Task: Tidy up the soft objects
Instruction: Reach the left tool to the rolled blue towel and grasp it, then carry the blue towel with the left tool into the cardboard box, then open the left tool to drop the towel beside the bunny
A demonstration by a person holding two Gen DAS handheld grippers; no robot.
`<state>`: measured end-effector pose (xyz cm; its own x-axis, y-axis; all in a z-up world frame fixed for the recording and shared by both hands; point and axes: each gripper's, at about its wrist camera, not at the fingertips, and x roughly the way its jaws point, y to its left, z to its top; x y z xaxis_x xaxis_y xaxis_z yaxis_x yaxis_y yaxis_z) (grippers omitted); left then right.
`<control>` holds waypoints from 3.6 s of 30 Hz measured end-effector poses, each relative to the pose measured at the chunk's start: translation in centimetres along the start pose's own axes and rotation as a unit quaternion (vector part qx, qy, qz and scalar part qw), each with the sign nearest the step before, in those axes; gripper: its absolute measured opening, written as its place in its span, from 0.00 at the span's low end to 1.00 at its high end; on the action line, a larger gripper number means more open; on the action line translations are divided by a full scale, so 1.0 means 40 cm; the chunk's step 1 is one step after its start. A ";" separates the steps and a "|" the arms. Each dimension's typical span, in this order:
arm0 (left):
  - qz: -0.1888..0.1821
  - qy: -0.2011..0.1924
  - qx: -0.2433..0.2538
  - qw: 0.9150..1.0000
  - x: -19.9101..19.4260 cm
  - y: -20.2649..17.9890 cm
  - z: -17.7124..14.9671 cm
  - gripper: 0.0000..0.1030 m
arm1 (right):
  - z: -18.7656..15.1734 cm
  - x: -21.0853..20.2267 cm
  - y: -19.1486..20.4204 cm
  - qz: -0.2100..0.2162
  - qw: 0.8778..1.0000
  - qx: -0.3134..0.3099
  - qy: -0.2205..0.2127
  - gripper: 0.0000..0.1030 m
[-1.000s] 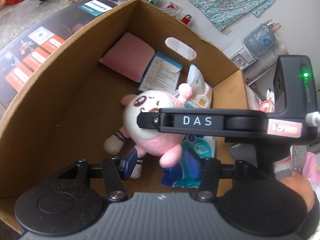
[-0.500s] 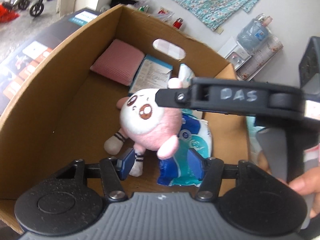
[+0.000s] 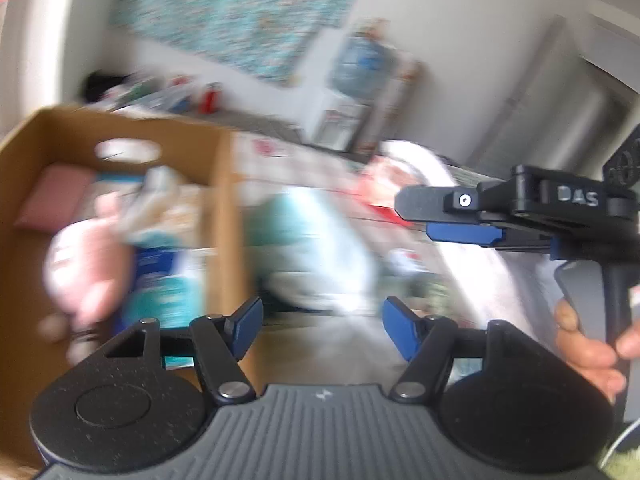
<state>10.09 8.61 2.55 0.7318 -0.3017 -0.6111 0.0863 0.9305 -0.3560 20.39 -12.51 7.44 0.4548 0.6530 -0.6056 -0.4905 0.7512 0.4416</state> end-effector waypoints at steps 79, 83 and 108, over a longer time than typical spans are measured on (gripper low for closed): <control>0.151 -0.191 0.047 0.969 -0.229 0.071 -0.008 0.08 | 0.028 0.163 0.167 0.120 0.991 0.047 -0.039 0.12; 0.205 -0.173 -0.002 0.963 -0.247 0.183 -0.001 0.09 | 0.045 0.324 0.294 0.153 0.987 0.035 0.032 0.12; 0.300 -0.047 -0.064 0.951 -0.144 0.368 -0.008 0.27 | 0.026 0.764 0.425 0.102 0.978 -0.046 0.176 0.22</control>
<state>6.94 23.99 0.60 0.6810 0.3012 -0.6674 -0.4440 0.8947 -0.0493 26.73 20.30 -2.87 0.0644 0.7034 -0.7078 -0.6171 0.5855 0.5257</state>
